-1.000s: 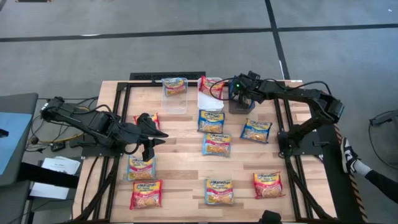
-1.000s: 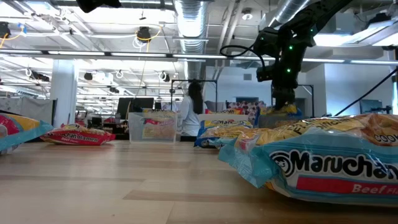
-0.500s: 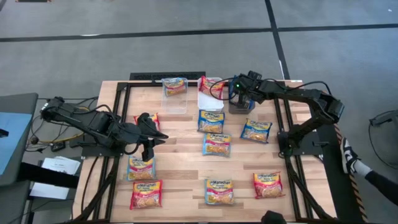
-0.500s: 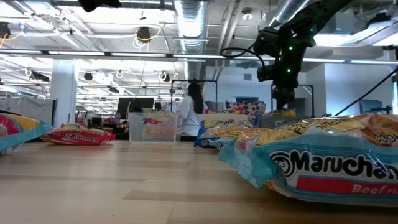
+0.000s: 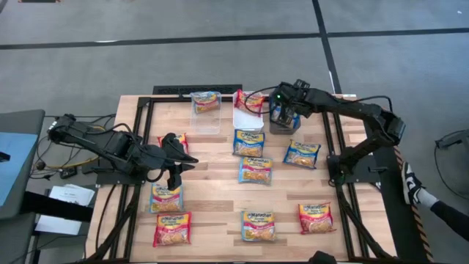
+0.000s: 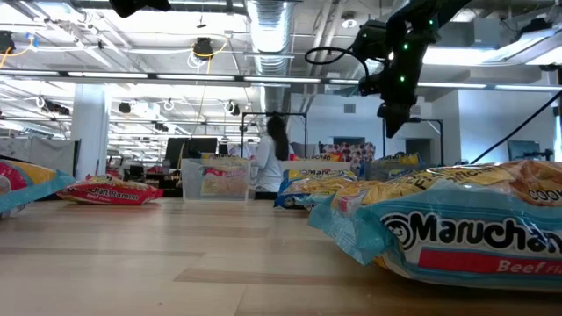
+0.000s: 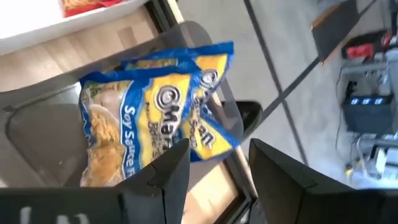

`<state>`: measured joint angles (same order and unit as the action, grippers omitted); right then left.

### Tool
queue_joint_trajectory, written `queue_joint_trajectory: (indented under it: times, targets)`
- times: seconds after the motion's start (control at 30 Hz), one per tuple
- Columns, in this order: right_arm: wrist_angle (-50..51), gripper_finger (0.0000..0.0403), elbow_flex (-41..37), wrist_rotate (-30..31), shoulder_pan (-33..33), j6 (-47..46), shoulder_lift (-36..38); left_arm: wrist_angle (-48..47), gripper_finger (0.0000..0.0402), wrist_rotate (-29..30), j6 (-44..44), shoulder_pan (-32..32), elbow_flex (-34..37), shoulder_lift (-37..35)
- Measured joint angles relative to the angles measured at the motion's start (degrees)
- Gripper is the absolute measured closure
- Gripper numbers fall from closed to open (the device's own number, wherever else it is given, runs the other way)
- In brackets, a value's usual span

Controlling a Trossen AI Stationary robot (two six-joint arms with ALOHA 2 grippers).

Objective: Sort Maruchan noodles
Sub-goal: Put the light blue noodle pack into the transparent bin

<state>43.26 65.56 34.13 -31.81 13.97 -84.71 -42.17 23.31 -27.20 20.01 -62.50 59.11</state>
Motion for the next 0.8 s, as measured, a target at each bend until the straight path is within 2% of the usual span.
queue_joint_trajectory:
  times: [0.23, 0.43, 0.63, 0.8]
  targets:
    - [9.9, 0.0214, 4.75, -15.6, 3.18, -8.59, 0.0, 0.01, 0.0289, 0.0, -0.02, 0.0, 0.0, 0.0]
    - [12.99, 0.0214, 6.5, -25.96, 8.1, -9.66, 0.0, -1.22, 0.0289, -0.35, -0.02, 0.0, 0.0, 0.0]
    - [13.51, 0.0199, 6.5, -31.03, 12.65, -13.47, 0.02, -2.94, 0.0289, -0.39, -0.02, 0.0, 0.02, 0.02]
    - [13.49, 0.0174, 6.5, -31.47, 16.73, -19.04, 0.0, -2.99, 0.0289, -0.44, -0.59, 0.0, 0.02, 0.02]
